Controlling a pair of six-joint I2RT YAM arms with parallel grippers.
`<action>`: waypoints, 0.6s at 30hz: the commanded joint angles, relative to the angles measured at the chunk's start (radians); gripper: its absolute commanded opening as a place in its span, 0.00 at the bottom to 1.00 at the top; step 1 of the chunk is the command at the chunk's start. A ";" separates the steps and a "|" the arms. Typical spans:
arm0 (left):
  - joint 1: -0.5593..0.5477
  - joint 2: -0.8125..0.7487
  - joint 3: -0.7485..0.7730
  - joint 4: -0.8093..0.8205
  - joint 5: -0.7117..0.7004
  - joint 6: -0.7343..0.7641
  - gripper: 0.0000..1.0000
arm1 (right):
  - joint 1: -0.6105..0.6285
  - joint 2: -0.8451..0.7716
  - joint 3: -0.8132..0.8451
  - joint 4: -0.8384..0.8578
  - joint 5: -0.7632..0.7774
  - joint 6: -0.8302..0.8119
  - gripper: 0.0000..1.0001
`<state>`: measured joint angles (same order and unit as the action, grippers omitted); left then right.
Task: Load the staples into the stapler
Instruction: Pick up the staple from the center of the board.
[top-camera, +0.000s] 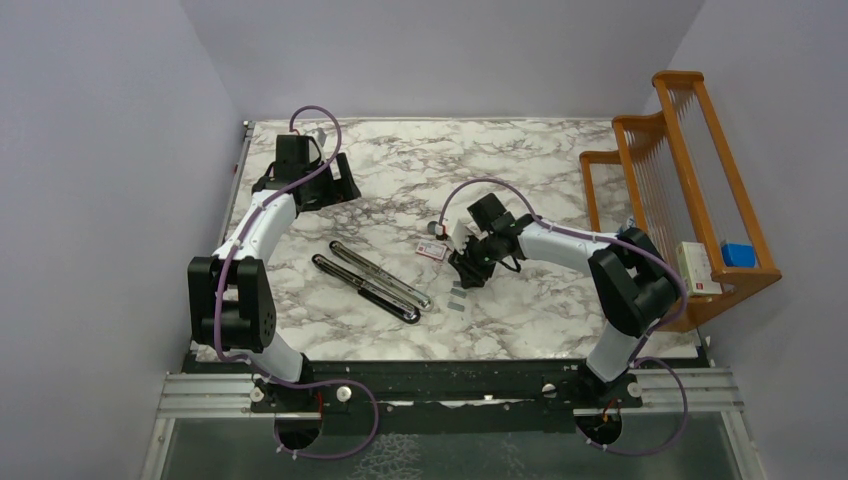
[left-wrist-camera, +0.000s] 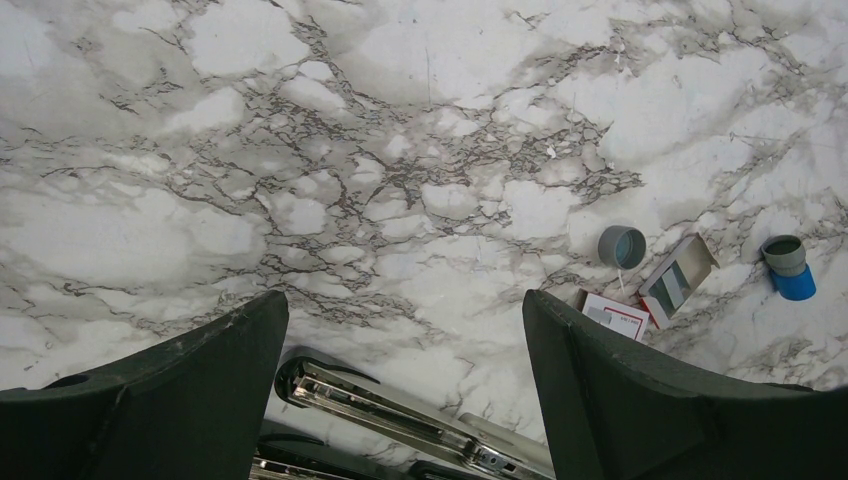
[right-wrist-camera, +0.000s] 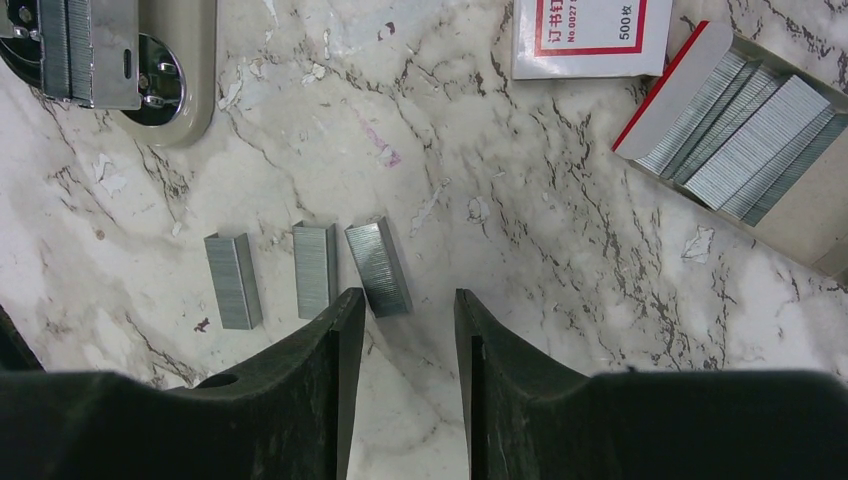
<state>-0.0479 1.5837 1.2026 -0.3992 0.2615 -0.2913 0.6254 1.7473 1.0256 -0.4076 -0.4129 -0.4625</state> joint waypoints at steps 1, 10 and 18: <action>0.000 0.002 0.008 -0.002 0.010 0.009 0.91 | 0.009 0.020 0.016 -0.019 -0.021 -0.006 0.41; 0.000 0.001 0.004 -0.002 0.010 0.009 0.91 | 0.014 0.015 0.012 -0.012 -0.022 0.002 0.29; 0.000 0.002 -0.002 -0.002 0.018 0.006 0.91 | 0.014 0.015 0.016 0.013 -0.058 0.037 0.25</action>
<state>-0.0479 1.5837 1.2026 -0.3992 0.2623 -0.2913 0.6338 1.7500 1.0256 -0.4076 -0.4248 -0.4511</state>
